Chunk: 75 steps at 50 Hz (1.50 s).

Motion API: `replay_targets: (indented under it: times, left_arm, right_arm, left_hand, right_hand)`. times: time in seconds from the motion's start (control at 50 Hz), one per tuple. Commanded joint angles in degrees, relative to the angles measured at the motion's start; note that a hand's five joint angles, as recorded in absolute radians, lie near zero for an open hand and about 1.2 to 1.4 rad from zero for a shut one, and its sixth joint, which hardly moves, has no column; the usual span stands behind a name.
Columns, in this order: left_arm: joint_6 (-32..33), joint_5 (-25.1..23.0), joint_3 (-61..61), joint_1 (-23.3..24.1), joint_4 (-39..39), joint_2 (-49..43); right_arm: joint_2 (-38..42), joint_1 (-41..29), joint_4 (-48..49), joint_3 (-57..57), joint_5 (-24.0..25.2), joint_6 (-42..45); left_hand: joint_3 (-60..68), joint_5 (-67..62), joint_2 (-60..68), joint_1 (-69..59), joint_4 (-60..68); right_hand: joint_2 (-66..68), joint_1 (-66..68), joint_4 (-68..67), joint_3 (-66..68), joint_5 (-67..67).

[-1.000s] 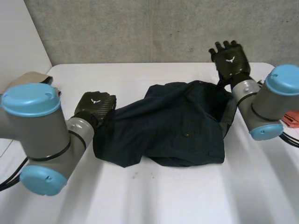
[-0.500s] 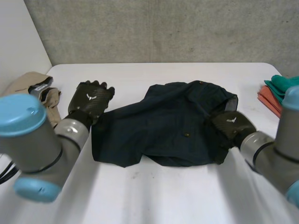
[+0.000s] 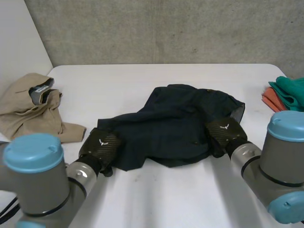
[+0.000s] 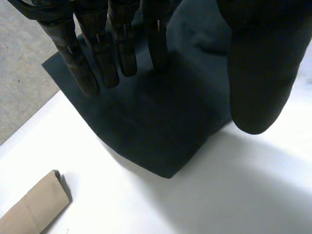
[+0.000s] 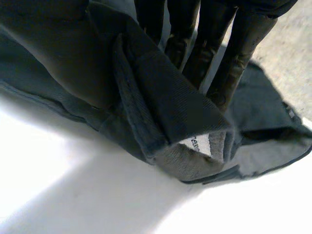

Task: Fold the laundry.

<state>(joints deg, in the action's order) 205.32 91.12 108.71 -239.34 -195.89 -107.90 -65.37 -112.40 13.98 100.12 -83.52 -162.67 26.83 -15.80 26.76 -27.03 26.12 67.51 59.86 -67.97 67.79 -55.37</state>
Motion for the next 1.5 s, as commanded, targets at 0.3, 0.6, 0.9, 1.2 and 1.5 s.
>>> replay_targets:
  times: [0.3, 0.6, 0.9, 1.2, 1.5]
  left_arm:
    - [4.91, 0.46, -8.08, -0.51, -7.49, -2.96]
    - [4.65, 0.64, -21.52, 0.01, -2.49, 31.26]
    - [2.01, 0.38, -35.93, -0.08, 1.74, 19.58]
    - [6.22, -0.15, -56.82, -0.78, -11.95, -24.95]
    - [6.14, 0.73, -61.63, 0.1, -16.01, -27.56]
  right_arm:
    - [-16.44, 0.34, -4.48, -3.07, -0.15, 4.36]
    - [-27.26, -0.02, -21.62, -29.88, 0.11, 11.58]
    - [-19.01, 0.25, -26.55, -42.2, -0.06, 11.41]
    - [14.38, -1.07, -2.4, -45.1, -12.98, 13.95]
    - [11.08, -0.98, 7.93, -38.88, -12.03, 14.4]
  left_hand:
    - [53.17, -54.2, 53.24, -52.97, 53.88]
    - [53.17, -54.2, 53.24, -52.97, 53.88]
    - [53.17, -54.2, 53.24, -52.97, 53.88]
    - [53.17, -54.2, 53.24, -52.97, 53.88]
    - [-16.83, 15.8, -16.76, 17.03, -16.12]
  right_hand:
    - [12.49, 20.14, -12.03, 12.21, -14.63]
    - [12.49, 20.14, -12.03, 12.21, -14.63]
    - [12.49, 20.14, -12.03, 12.21, -14.63]
    - [12.49, 20.14, -12.03, 12.21, -14.63]
    - [-57.51, -49.86, 57.97, -57.79, 55.37]
